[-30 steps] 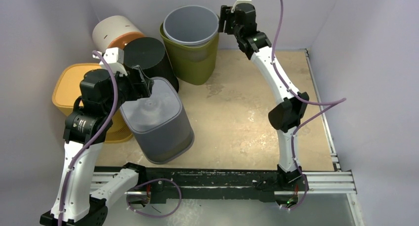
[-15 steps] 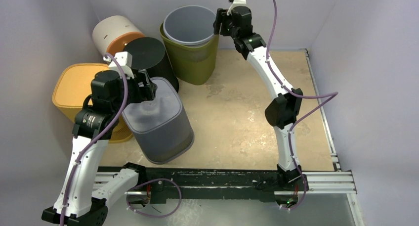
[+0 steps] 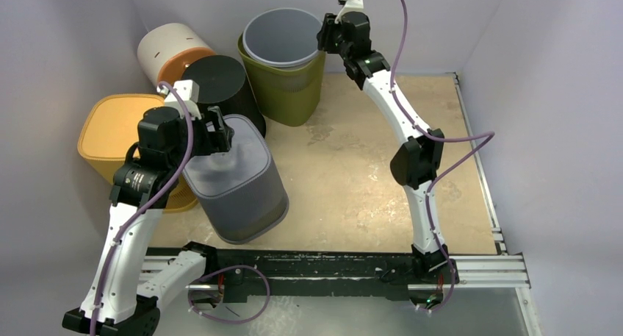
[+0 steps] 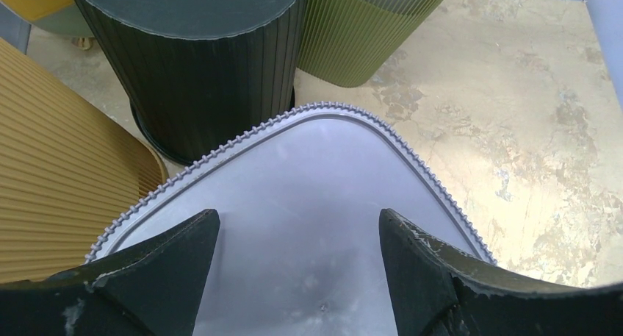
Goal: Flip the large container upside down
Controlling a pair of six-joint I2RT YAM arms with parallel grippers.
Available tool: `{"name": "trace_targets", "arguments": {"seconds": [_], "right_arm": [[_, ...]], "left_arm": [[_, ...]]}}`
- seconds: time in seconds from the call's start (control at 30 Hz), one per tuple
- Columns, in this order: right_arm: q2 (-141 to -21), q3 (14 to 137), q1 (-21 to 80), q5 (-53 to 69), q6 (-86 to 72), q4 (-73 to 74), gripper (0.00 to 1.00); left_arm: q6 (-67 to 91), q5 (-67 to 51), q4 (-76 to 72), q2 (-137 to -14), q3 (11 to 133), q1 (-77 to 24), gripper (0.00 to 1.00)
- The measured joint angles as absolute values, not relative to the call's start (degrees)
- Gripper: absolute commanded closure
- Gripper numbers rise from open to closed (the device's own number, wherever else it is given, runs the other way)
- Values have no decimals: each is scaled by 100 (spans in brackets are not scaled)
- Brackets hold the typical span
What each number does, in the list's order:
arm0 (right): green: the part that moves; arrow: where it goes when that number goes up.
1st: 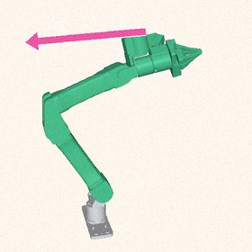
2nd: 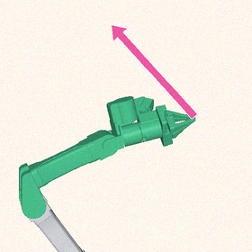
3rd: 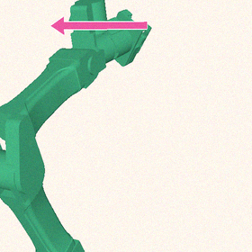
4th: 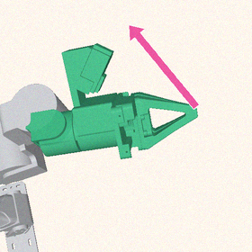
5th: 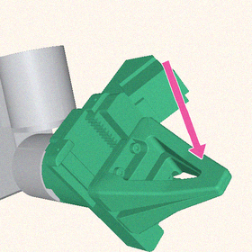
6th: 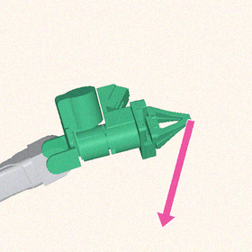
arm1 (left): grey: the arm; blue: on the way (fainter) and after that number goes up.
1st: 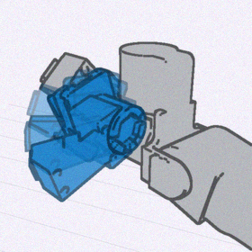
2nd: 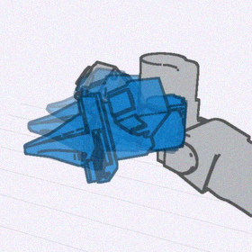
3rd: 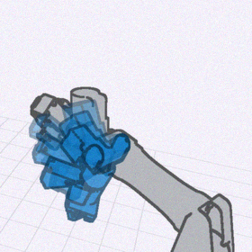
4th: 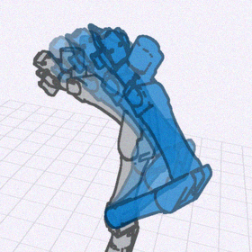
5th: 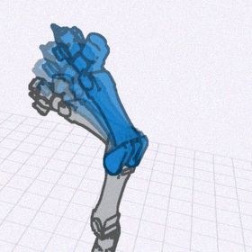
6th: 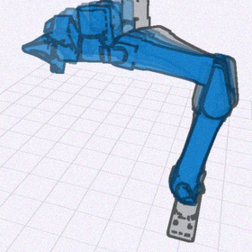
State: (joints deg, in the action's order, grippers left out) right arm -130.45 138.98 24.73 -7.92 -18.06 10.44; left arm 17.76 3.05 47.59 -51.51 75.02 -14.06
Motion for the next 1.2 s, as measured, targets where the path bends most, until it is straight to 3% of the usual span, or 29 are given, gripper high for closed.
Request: {"name": "trace_targets", "arguments": {"seconds": [0.2,0.63,0.73,0.83,0.93,1.1,1.2], "right_arm": [[-13056,13898,2473,-784,-1874,902,100],[-12011,12449,2480,-810,-1887,626,100],[-11570,11939,2480,-869,-1881,707,77],[-11078,11410,2480,-943,-1892,746,61],[-10582,11028,2473,-1013,-1863,792,51],[-9926,10857,2471,-1155,-1719,963,26],[-9574,10761,2467,-1313,-1577,1131,18]], "left_arm": [[1747,320,4759,-5109,7502,-1406,23],[1734,351,4764,-5129,7518,-1406,23],[1730,370,4849,-5343,7776,-1406,23],[1693,379,4880,-5830,8427,-1406,23],[1745,386,4816,-6473,9271,-1406,26],[2228,294,4453,-7728,10593,-1406,34],[2620,226,4300,-8674,11386,-1409,35]]}}
